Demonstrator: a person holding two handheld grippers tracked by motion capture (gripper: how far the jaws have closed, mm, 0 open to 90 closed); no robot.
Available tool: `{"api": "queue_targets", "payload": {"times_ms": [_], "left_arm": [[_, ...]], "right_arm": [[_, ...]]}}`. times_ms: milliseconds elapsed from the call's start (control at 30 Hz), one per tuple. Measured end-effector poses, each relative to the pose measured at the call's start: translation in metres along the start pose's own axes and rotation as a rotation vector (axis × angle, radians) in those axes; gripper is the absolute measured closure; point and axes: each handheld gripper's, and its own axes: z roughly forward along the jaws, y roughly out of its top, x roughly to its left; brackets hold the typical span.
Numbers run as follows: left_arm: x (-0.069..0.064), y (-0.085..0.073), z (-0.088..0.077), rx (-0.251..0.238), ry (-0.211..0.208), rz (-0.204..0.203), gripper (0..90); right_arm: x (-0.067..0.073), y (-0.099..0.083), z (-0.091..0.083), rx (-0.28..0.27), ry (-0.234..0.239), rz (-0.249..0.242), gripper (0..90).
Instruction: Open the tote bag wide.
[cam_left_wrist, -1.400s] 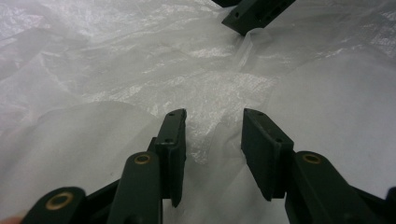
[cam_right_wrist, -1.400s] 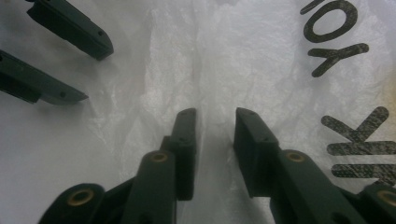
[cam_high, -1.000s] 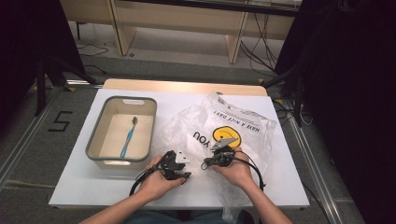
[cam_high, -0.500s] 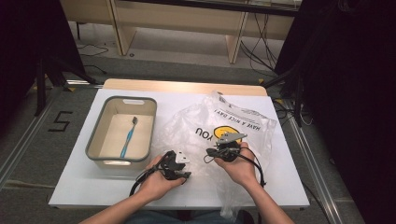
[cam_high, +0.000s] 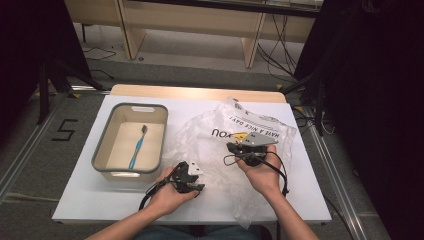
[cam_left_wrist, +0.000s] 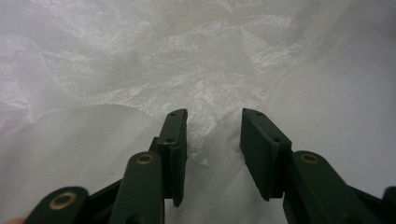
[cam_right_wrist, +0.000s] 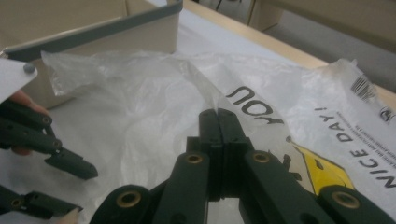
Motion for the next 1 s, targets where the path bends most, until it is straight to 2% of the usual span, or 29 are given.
{"api": "queue_targets", "payload": {"times_ms": [167,333,467,533,600,667,767,900,1000], "left_arm": [[0.000,0.000,0.000,0.000,0.000,0.001,60.8],[0.000,0.002,-0.003,0.010,-0.010,0.022,64.3],[-0.006,0.010,-0.013,-0.049,0.002,0.045,65.6],[-0.009,0.016,-0.014,-0.093,0.026,0.063,72.7],[-0.009,0.021,-0.008,-0.105,0.037,0.071,80.7],[-0.008,0.021,0.003,-0.056,0.035,0.089,82.7],[-0.009,0.017,0.013,-0.019,0.027,0.091,86.9],[-0.009,0.017,0.013,-0.017,0.024,0.088,89.2],[-0.007,0.017,0.015,-0.020,0.019,0.070,89.3]], "right_arm": [[-0.001,0.004,-0.004,-0.044,-0.025,0.006,90.0],[-0.002,0.006,-0.005,-0.046,-0.022,0.015,90.0],[-0.003,0.005,-0.004,-0.039,-0.019,0.016,90.0],[-0.003,0.005,-0.003,-0.041,-0.017,0.022,90.0],[-0.003,0.005,-0.002,-0.047,-0.016,0.028,90.0],[-0.003,0.006,-0.003,-0.050,-0.016,0.038,90.0],[-0.006,0.007,-0.006,-0.067,-0.022,0.049,90.0],[-0.010,0.008,-0.010,-0.094,-0.035,0.064,90.0],[-0.013,0.011,-0.011,-0.111,-0.041,0.077,90.0]]}}
